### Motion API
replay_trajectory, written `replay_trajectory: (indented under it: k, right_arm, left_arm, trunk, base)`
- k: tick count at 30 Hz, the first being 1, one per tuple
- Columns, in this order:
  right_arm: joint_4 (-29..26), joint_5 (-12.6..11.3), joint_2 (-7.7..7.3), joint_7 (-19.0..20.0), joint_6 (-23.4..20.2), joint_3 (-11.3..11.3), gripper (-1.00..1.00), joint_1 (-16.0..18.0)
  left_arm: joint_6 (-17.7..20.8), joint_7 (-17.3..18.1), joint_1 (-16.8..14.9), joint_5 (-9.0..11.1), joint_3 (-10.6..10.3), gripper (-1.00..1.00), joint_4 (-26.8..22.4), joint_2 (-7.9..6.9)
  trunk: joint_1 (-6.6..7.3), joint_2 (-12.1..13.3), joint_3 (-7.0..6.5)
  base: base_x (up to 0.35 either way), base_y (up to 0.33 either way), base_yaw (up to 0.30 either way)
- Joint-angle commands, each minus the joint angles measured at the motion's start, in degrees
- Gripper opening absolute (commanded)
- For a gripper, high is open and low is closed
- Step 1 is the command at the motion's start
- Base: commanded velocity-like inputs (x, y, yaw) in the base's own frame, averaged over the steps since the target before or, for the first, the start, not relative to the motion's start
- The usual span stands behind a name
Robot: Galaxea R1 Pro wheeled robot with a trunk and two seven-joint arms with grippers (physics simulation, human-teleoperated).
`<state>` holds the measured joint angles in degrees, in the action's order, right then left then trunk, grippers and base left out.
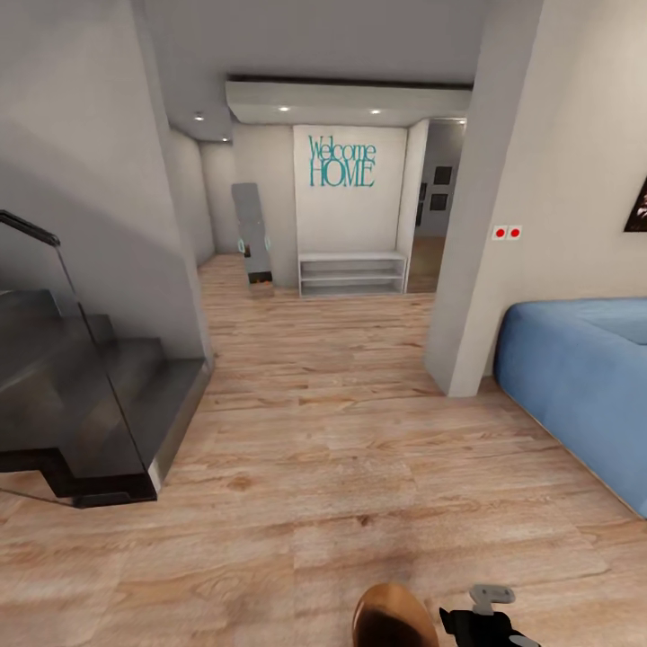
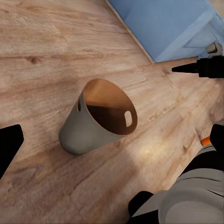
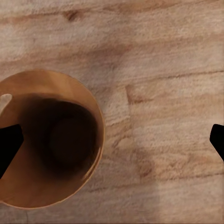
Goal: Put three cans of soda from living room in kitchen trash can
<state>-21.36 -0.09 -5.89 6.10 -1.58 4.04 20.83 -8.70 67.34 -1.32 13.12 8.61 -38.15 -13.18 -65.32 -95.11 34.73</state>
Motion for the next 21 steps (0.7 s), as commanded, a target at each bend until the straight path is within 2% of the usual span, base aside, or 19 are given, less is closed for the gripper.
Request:
replay_trajectory:
  k: [1, 18, 21]
  right_arm:
    - [0.00, 0.00, 0.00, 0.01, 0.00, 0.00, 1.00, 0.00]
    - [0.00, 0.00, 0.00, -0.01, 0.01, 0.00, 1.00, 0.00]
    - [0.00, 0.00, 0.00, 0.00, 0.02, 0.00, 1.00, 0.00]
  left_arm:
    - [0.00, 0.00, 0.00, -0.01, 0.00, 1.00, 0.00, 0.00]
    - [0.02, -0.01, 0.00, -0.02, 0.00, 1.00, 0.00, 0.00]
    - [0.01, -0.01, 0.00, -0.03, 0.03, 1.00, 0.03, 0.00]
  trunk:
    - [0.00, 0.00, 0.00]
    - [0.00, 0.00, 0.00]
    - [0.00, 0.00, 0.00]
  base:
    - [0.082, 0.069, 0.000]
    - [0.016, 0.012, 0.000]
    - [0.138, 0.001, 0.000]
